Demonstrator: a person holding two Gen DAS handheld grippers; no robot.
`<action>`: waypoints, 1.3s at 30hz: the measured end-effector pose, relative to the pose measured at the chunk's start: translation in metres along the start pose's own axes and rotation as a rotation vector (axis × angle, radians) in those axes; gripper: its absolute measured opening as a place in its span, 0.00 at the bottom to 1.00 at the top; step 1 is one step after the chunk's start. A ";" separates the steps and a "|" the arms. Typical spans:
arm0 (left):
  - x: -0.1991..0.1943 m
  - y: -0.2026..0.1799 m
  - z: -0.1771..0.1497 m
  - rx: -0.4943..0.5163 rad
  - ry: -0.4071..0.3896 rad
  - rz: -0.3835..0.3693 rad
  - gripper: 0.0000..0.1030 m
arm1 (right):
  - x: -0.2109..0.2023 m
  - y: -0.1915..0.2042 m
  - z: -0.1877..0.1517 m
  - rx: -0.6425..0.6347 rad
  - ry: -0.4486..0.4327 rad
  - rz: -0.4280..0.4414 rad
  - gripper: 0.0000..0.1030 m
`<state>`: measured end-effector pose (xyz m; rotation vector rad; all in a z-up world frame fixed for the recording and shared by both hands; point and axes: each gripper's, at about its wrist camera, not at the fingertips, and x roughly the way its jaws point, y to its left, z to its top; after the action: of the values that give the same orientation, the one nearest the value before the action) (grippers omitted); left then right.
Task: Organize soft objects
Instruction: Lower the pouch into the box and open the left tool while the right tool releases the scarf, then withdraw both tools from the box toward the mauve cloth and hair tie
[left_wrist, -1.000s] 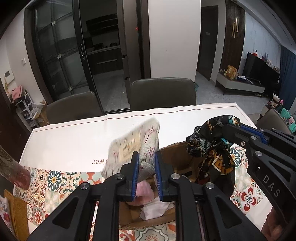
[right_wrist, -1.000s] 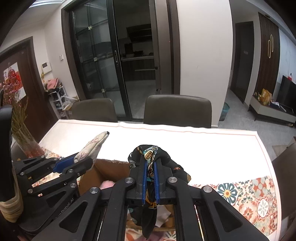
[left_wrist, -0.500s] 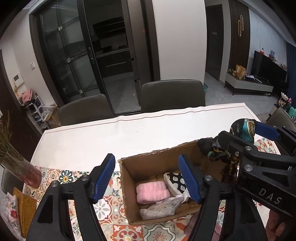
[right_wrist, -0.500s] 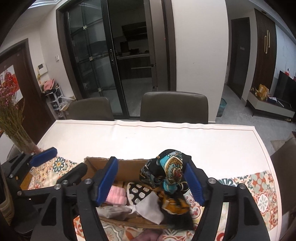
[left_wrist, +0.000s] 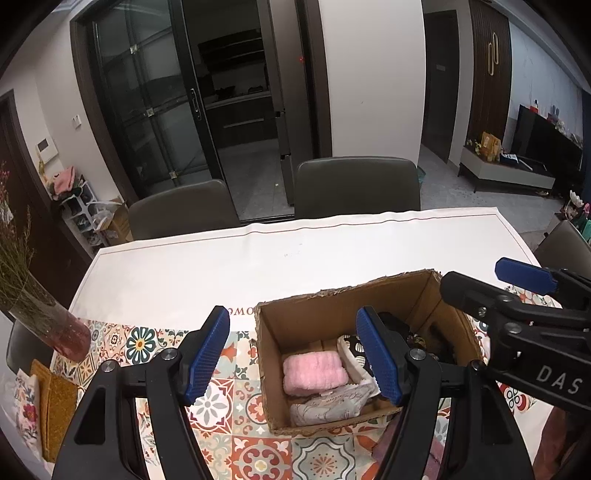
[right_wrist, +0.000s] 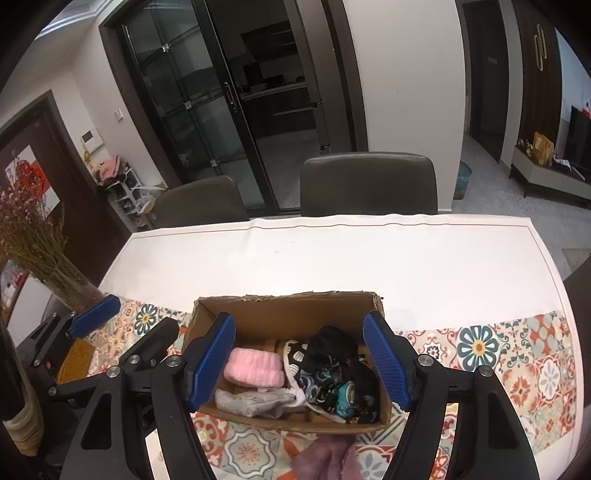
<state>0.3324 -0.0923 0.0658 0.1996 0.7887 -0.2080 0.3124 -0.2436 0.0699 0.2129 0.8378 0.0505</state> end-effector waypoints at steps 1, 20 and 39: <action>0.000 0.001 -0.001 -0.002 0.003 -0.001 0.69 | -0.001 0.001 -0.001 -0.002 -0.002 -0.003 0.71; -0.044 0.001 -0.053 -0.041 -0.024 0.000 0.82 | -0.050 0.020 -0.056 -0.062 -0.077 -0.071 0.71; -0.061 0.002 -0.138 -0.082 0.004 0.066 0.97 | -0.053 0.013 -0.127 -0.044 -0.053 -0.155 0.80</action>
<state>0.1971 -0.0484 0.0147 0.1482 0.7920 -0.1129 0.1830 -0.2167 0.0284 0.1070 0.7975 -0.0814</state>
